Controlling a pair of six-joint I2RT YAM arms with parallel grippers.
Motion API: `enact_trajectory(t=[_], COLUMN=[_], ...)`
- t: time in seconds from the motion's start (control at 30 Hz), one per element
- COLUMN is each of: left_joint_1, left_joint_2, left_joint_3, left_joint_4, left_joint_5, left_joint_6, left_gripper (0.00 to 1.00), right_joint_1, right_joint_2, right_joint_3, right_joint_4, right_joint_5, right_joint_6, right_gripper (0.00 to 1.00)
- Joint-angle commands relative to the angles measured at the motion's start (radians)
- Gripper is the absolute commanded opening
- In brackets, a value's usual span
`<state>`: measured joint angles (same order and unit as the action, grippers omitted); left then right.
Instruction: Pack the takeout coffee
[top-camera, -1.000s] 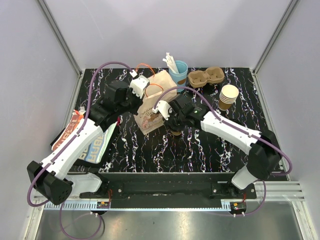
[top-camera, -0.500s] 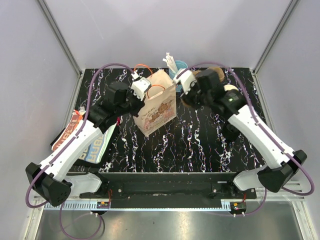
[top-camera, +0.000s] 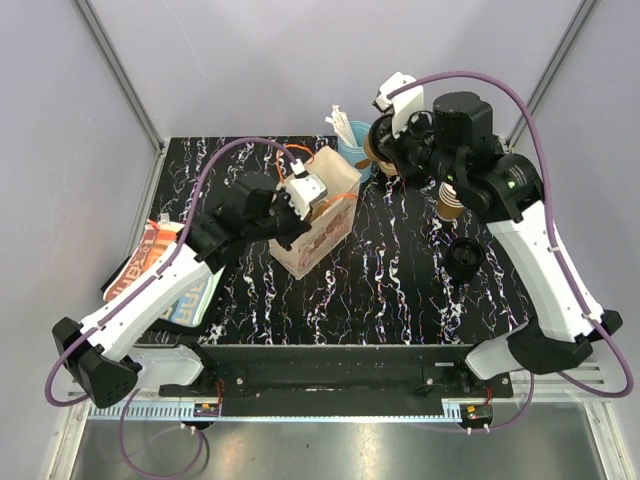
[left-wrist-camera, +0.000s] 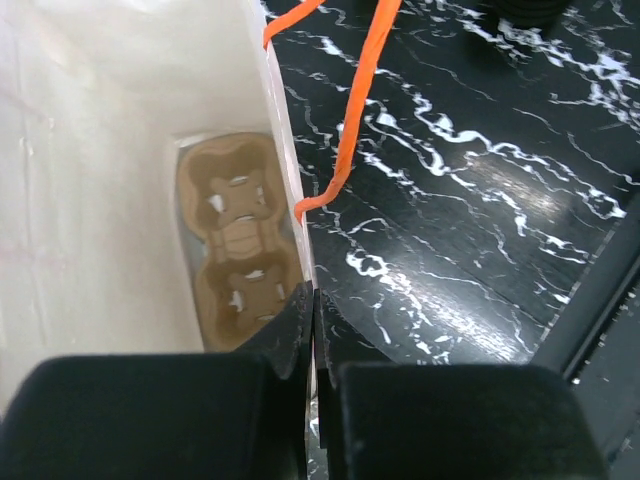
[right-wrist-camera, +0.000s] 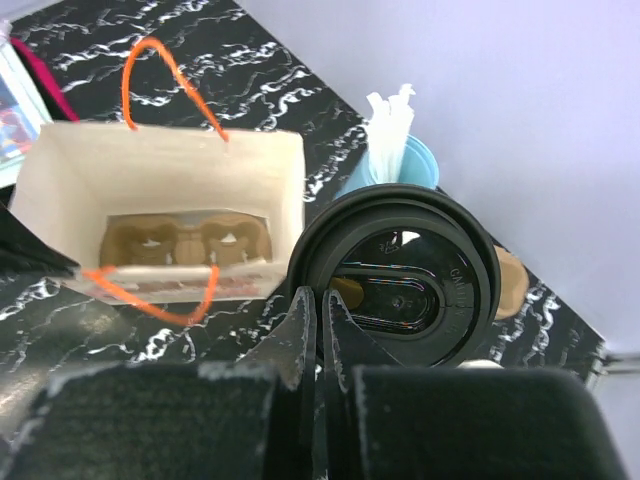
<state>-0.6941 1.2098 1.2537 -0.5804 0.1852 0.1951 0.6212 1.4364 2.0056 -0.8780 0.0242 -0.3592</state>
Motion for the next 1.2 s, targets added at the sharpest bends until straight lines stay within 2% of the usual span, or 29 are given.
enact_trajectory(t=[0.0,0.2,0.5,0.63,0.73,0.83,0.97,1.0,1.1,1.13,1.17], left_joint_1=[-0.021,-0.035,-0.061,-0.064,-0.064,-0.064,-0.062,-0.062,-0.064,-0.062,-0.062], left_joint_2=[0.020,0.037,0.039,0.031,0.023,0.022,0.028,0.028,0.031,0.031,0.033], left_joint_3=[0.081,0.142,0.108,0.098,0.104,0.124,0.159,0.165,0.190,0.196,0.202], left_joint_4=[0.001,-0.021,-0.019,-0.018,-0.016,-0.024,-0.033,-0.036,-0.045,-0.050,-0.052], left_joint_5=[0.054,0.095,0.115,0.111,0.114,0.122,0.122,0.111,0.091,0.082,0.074], left_joint_6=[0.006,-0.013,-0.016,-0.010,-0.006,0.003,0.006,0.007,0.018,0.018,0.021], left_gripper=[0.00,0.00,0.00,0.06,0.14,0.31,0.47,0.57,0.66,0.75,0.78], right_joint_1=[0.002,0.015,0.100,0.112,0.110,0.112,0.112,0.112,0.112,0.112,0.112], right_joint_2=[0.071,0.174,0.208,0.173,0.130,0.095,0.061,0.056,0.039,0.036,0.030], right_joint_3=[0.080,0.231,0.271,0.203,0.136,0.084,0.016,0.006,-0.040,-0.051,-0.063], right_joint_4=[-0.036,-0.128,-0.183,-0.196,-0.193,-0.190,-0.188,-0.188,-0.182,-0.180,-0.180], right_joint_5=[-0.084,-0.155,-0.122,-0.113,-0.096,-0.090,-0.107,-0.109,-0.107,-0.104,-0.101], right_joint_6=[0.051,0.095,0.105,0.111,0.109,0.115,0.131,0.140,0.152,0.154,0.154], right_gripper=[0.00,0.00,0.00,0.00,0.00,0.00,0.00,0.00,0.00,0.00,0.00])
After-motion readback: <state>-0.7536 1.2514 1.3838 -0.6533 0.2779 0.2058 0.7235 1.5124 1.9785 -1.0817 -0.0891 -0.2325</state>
